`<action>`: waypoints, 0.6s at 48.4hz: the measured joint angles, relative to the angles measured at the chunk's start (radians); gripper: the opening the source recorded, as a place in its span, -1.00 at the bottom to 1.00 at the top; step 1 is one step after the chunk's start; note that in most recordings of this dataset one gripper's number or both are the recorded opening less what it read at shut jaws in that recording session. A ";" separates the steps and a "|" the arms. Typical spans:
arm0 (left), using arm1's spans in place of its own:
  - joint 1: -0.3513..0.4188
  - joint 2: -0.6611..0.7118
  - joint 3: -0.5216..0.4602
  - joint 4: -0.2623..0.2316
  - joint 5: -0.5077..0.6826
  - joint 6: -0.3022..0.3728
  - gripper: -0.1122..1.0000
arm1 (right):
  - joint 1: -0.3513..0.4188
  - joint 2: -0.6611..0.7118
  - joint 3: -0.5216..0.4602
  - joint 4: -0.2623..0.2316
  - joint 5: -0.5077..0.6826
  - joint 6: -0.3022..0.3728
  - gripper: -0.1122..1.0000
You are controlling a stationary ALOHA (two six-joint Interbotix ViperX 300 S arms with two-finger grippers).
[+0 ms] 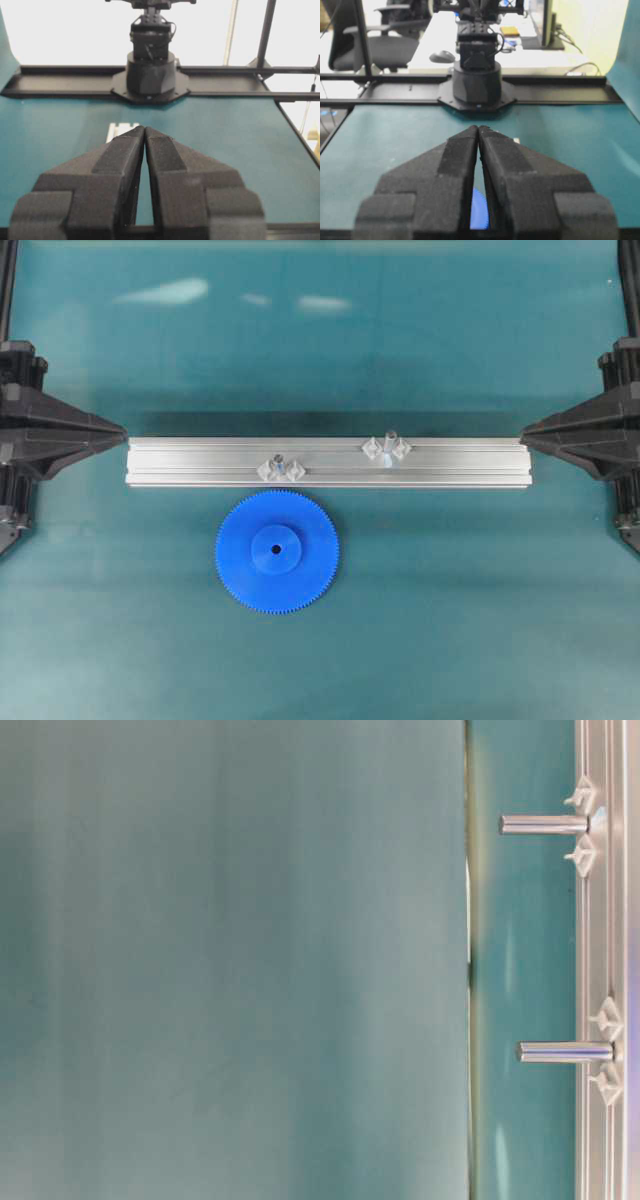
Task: Insert the large gear onto the shaft.
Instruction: 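Move the left gripper over the large blue gear's hub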
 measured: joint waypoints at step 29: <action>-0.044 0.225 -0.069 0.012 0.083 -0.049 -0.79 | -0.002 0.017 0.006 0.044 0.273 0.083 -0.71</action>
